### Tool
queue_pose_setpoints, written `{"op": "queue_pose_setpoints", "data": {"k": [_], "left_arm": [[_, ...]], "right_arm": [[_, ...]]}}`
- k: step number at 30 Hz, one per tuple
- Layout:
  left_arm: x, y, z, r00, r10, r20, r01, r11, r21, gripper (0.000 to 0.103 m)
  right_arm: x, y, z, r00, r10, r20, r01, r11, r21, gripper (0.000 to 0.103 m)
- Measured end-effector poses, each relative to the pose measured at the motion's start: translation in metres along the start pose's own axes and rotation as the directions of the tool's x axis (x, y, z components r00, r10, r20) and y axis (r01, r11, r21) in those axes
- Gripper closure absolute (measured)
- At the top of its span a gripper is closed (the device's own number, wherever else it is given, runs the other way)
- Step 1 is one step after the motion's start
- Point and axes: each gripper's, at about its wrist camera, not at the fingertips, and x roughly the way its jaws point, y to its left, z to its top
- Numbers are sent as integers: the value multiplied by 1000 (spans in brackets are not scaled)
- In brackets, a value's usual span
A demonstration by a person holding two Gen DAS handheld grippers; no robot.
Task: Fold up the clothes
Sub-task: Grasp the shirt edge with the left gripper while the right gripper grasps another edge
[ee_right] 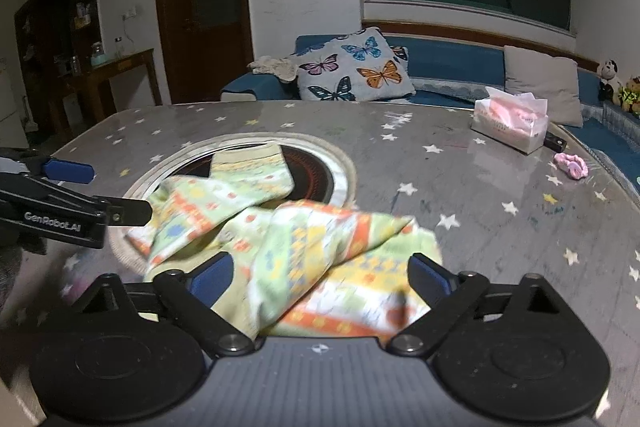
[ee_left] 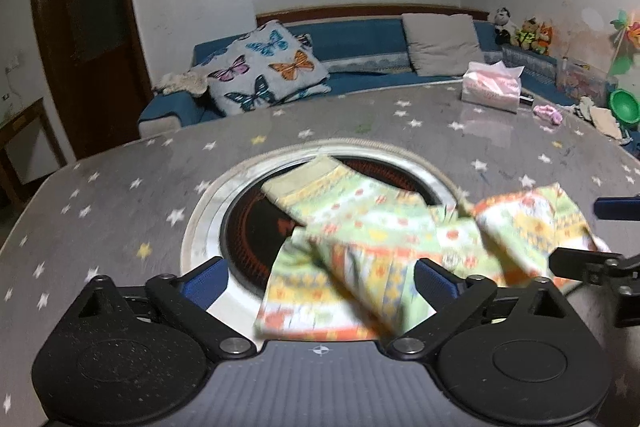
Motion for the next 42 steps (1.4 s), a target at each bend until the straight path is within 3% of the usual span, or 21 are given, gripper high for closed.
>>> {"op": "queue_pose_setpoints", "data": {"k": [4,9,12,14,17,21,24,32,34,39,42], "left_arm": [[17,-8,19,999,-31,8,31,999,26,14],[41,-23,38,995,-104,-7,104,993,62,16],[58,-35,44,990,-138,-27,140,985,101,16],[75,-41,46,991,-120,-61,127,986,112,20],[96,-39,45,985,-121,-120,133,986,97,39],[108,-33,39,976,-140,-168,155,984,81,90],[101,-19,34,975,-157,-156,167,984,54,100],[75,-9,42,977,-187,-102,190,981,25,95],[73,-16,45,976,-196,-98,201,979,39,68],[88,-39,50,972,-201,-123,212,973,86,54],[101,-48,52,970,-191,-150,208,973,104,53]], "right_arm": [[14,7,7,1000,16,-14,-17,999,-35,21],[31,26,6,998,45,-45,-49,993,-103,34],[36,34,2,999,10,-50,-18,988,-151,46],[36,34,-1,999,-5,-51,-3,987,-158,53],[30,26,-3,999,-5,-51,-2,991,-130,69],[21,17,-3,999,-2,-43,-3,995,-98,83],[15,15,-4,999,-1,-36,-3,996,-88,89],[14,19,2,1000,-8,-18,7,995,-95,86],[13,22,4,1000,-5,-6,4,995,-102,83],[17,28,3,1000,22,-10,-23,992,-122,77],[23,34,-1,999,26,-19,-28,988,-150,77]]}}
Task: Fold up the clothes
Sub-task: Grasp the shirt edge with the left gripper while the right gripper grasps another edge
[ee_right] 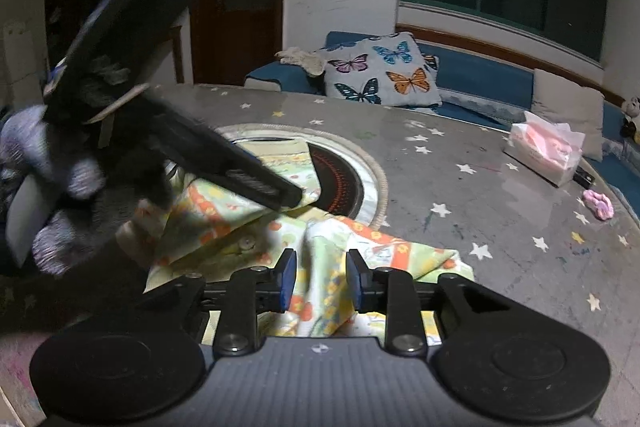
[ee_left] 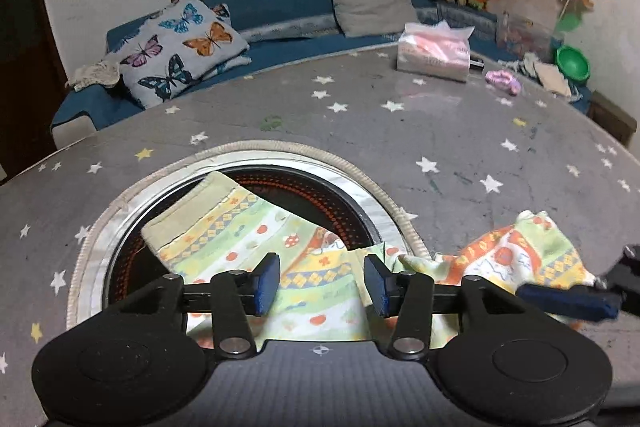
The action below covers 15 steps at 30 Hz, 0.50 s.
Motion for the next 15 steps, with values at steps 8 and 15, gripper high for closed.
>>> {"op": "queue_pose_setpoints", "data": {"k": [8,15], "left_arm": [[32,1,-3,997,9,-75,-8,1000,11,86],[-8,25,-12,999,37,34,-35,997,-63,98]], "right_arm": [[9,1,-5,1000,11,-16,-11,1000,-1,78],[7,-8,-6,1000,-17,0,17,999,31,98]]}}
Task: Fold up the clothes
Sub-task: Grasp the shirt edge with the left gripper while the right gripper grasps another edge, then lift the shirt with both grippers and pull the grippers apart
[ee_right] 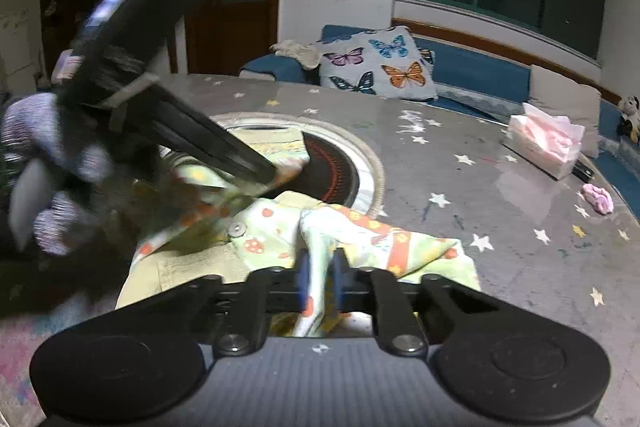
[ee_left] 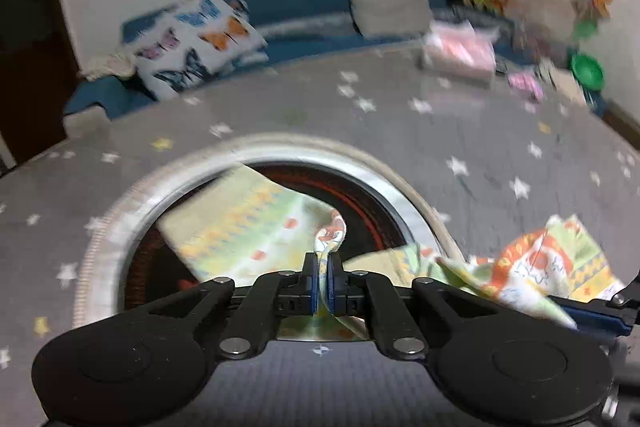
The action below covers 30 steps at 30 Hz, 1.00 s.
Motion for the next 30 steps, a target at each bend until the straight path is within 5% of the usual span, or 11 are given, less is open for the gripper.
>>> {"op": "queue_pose_setpoints", "data": {"k": [12,22,26,28,30], "left_arm": [[-145,74,-51,976,93,195,-49,975,-219,98],[-207,73,-128,998,-7,66,24,968,-251,97],[-214,63,-129,997,-17,72,30,982,-185,86],[-220,58,-123,993,-9,114,25,990,-139,59],[-225,55,-119,987,1,160,15,995,-102,46]], "right_arm": [[-80,-34,11,987,88,133,-106,986,131,100],[-136,-13,-27,975,221,-24,-220,975,24,97],[-143,-5,-22,964,266,-28,-266,964,-8,88],[-143,-3,-12,958,288,-5,-288,958,-15,76],[-136,-1,-4,956,293,12,-293,956,-22,67]]}}
